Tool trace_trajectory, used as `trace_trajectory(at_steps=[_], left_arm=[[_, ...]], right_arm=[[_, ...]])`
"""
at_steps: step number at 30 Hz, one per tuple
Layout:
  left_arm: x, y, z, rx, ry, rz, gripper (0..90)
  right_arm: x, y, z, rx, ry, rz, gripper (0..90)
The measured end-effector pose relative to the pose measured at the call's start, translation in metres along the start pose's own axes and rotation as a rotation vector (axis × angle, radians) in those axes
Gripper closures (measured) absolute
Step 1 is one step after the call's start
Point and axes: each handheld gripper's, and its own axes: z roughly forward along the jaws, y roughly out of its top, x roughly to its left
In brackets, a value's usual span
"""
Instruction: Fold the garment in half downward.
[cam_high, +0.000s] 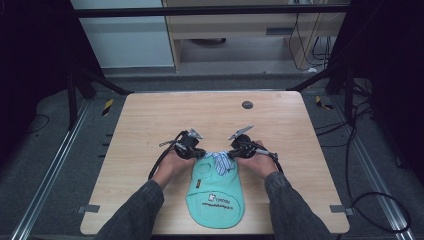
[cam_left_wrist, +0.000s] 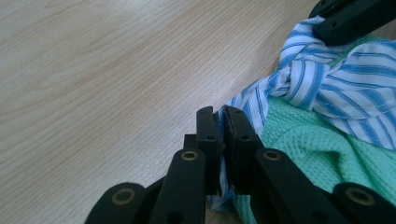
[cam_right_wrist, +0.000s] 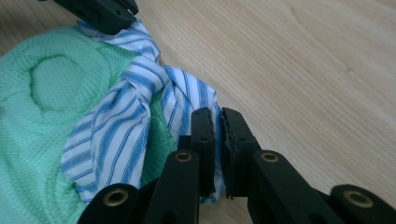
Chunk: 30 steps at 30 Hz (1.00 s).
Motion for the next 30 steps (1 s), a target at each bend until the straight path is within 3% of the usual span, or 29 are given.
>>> trace_trajectory(at_steps=[18,30], left_arm=[[-0.009,0.025,-0.038,-0.056,-0.013,0.090,86.8],[-0.011,0.040,-0.056,-0.073,-0.007,0.121,86.9]], right_arm=[[0.007,0.017,-0.049,-0.049,-0.010,-0.121,84.3],[0.006,0.028,-0.067,-0.069,-0.030,-0.160,84.5]])
